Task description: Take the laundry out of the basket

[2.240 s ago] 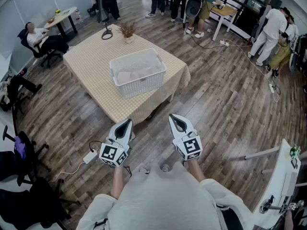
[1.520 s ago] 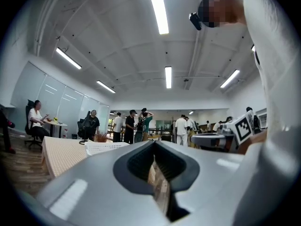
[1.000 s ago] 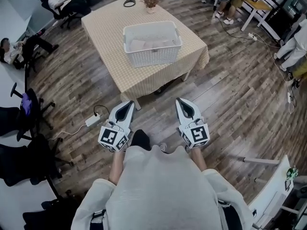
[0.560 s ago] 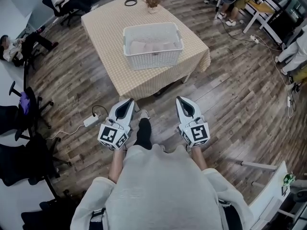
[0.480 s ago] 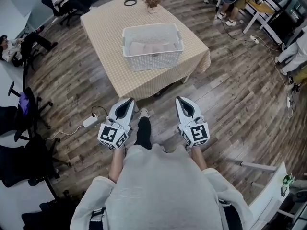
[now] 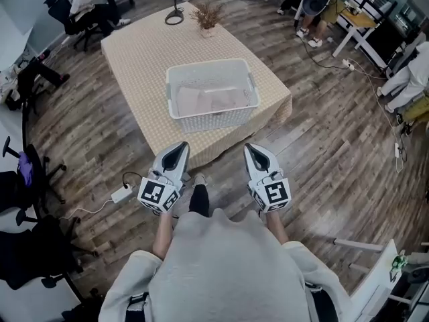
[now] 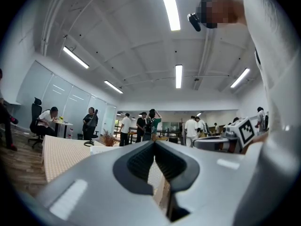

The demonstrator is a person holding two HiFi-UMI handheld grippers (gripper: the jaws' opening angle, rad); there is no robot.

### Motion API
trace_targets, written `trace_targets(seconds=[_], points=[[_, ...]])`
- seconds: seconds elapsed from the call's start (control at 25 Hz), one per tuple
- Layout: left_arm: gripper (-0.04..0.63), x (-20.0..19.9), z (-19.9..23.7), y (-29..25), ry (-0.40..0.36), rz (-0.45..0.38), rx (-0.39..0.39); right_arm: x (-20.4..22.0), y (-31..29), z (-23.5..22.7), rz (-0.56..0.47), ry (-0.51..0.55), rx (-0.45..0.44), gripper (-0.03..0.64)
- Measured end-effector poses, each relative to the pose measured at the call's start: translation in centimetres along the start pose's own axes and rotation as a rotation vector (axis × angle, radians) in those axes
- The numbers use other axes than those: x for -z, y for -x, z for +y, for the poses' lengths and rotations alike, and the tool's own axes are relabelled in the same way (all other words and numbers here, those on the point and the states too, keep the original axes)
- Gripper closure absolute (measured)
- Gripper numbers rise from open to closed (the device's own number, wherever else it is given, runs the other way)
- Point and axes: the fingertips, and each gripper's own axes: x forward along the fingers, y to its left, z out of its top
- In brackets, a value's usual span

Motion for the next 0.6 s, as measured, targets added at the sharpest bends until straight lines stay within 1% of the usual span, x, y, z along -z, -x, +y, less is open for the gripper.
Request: trace_targets(seconds=[0.4,0.6], points=[[0.584,-3.2,13.2,-7.7,0.0,-0.044,0.01,-3.7,-14.4,-3.3,-0.021,0.029,0.035,0.618],[0.584,-3.8,17.7,-10.6,-0.005,-0.052,0.016,-4.8,-19.4,-4.9,-0.036,0.047,0.056,0.618]])
